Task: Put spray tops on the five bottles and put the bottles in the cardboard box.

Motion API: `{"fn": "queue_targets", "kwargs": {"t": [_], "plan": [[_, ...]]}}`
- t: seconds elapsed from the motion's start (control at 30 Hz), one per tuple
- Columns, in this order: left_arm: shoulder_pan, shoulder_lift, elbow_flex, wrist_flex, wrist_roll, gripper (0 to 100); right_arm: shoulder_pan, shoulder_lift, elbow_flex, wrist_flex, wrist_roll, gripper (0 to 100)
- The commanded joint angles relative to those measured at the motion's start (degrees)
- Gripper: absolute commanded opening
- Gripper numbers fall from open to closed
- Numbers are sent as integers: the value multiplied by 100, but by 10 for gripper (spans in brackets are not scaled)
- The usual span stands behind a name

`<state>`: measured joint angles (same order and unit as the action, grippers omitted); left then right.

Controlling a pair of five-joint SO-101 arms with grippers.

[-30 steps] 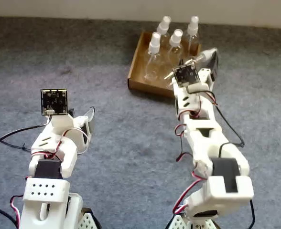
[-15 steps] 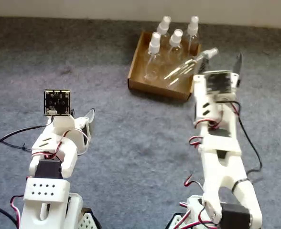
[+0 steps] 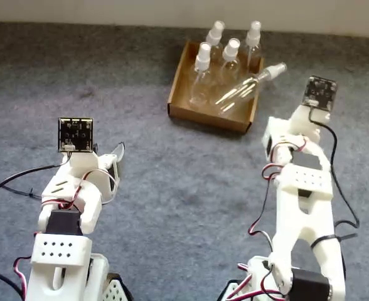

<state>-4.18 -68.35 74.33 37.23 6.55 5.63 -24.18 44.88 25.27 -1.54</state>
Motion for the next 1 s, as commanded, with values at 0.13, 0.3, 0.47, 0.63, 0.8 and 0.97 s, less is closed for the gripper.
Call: {"fn": "queue_targets", "kwargs": {"t": [0.13, 0.3, 0.47, 0.63, 0.8, 0.97], "plan": [[-110, -40, 303, -105, -404, 189, -479, 22, -127, 40, -97, 144], [-479, -66, 1226, -123, -1600, 189, -787, 22, -470, 31, -668, 142], [-1007, -66, 1604, -123, -1934, 189, -1095, 163, -602, -4, -1073, 143], [-1051, -66, 1895, -132, -1934, 189, -1121, 198, -611, -224, -1187, 146], [-1059, -66, 1947, -246, -1952, 189, -1042, 198, -567, -980, -1187, 146], [-1068, -66, 2114, -527, -1952, 189, -1033, 180, -567, -998, -1160, 146]]}}
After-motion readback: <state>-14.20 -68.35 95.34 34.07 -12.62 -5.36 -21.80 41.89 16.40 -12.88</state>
